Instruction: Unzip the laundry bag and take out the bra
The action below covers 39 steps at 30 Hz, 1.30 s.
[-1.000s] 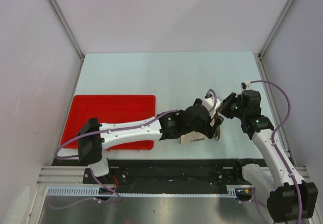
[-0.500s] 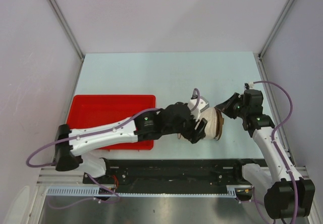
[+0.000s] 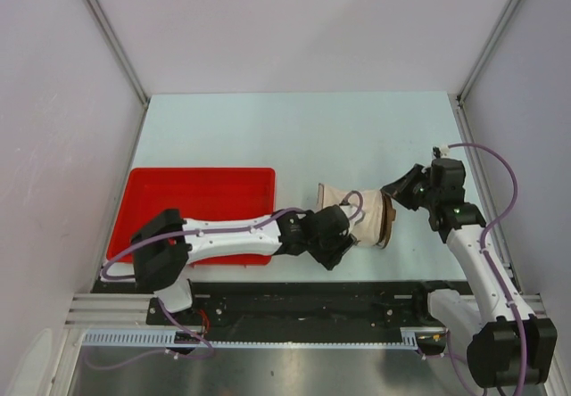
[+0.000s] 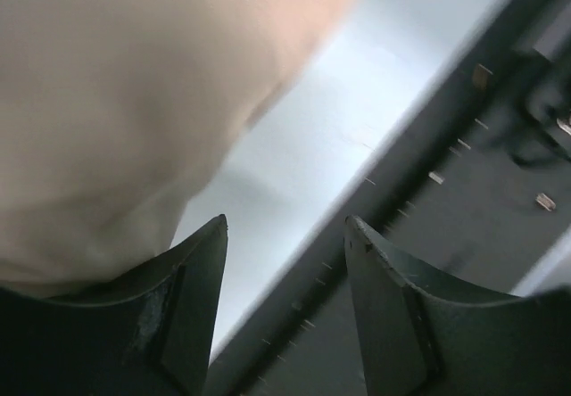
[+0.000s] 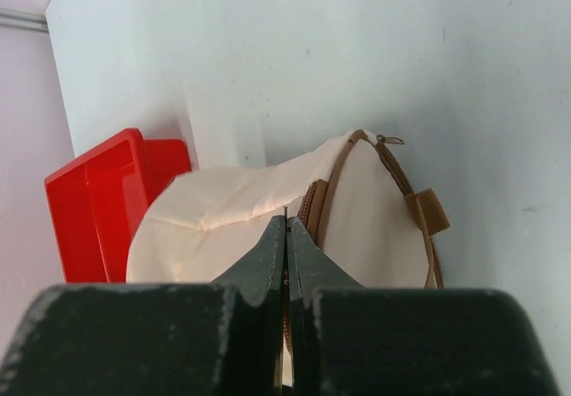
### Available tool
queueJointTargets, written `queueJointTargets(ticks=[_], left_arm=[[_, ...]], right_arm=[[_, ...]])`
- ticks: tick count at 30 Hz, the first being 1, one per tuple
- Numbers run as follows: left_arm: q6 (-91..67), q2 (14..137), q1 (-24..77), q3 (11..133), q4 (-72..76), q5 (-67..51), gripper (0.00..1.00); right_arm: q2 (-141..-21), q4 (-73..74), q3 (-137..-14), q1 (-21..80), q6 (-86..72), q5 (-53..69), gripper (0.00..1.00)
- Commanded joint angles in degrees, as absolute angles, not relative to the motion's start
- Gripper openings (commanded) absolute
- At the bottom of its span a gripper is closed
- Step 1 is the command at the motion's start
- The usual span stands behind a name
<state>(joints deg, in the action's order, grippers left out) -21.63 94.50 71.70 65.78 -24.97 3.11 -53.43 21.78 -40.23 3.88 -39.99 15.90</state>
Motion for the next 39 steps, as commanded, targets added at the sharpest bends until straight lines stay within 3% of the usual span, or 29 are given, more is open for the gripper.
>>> queueJointTargets(ticks=[1,8,16,25,29,32,39], left_arm=[[-18.2,97.02,64.7,69.43,-20.66,8.25,0.6],[-11.69,99.93,59.5,80.31,-23.28,11.51,0.6],[-15.11,89.57,59.68,77.52,-30.75,10.64,0.65],[-13.53,78.39,66.08,73.99,-29.89,10.55,0.95],[-18.17,86.55,71.97,81.28,-30.66,14.22,0.92],[-18.63,93.94,74.26,85.78,-31.64,23.18,0.91],[-16.18,99.13,74.36,88.58,-24.61,27.86,0.88]], right_arm=[[-51.33,25.05,-42.01,3.6,-38.41,14.15,0.0],[-49.31,26.8,-42.01,7.64,-41.56,12.57,0.0],[-47.55,26.54,-40.17,10.72,-48.33,8.17,0.0],[-48.08,23.73,-38.58,11.6,-51.94,9.32,0.0],[-48.16,23.29,-38.5,11.87,-52.12,8.79,0.0],[-48.43,23.2,-38.58,11.78,-52.03,9.14,0.0],[-48.16,23.2,-38.58,11.95,-51.5,10.37,0.0]])
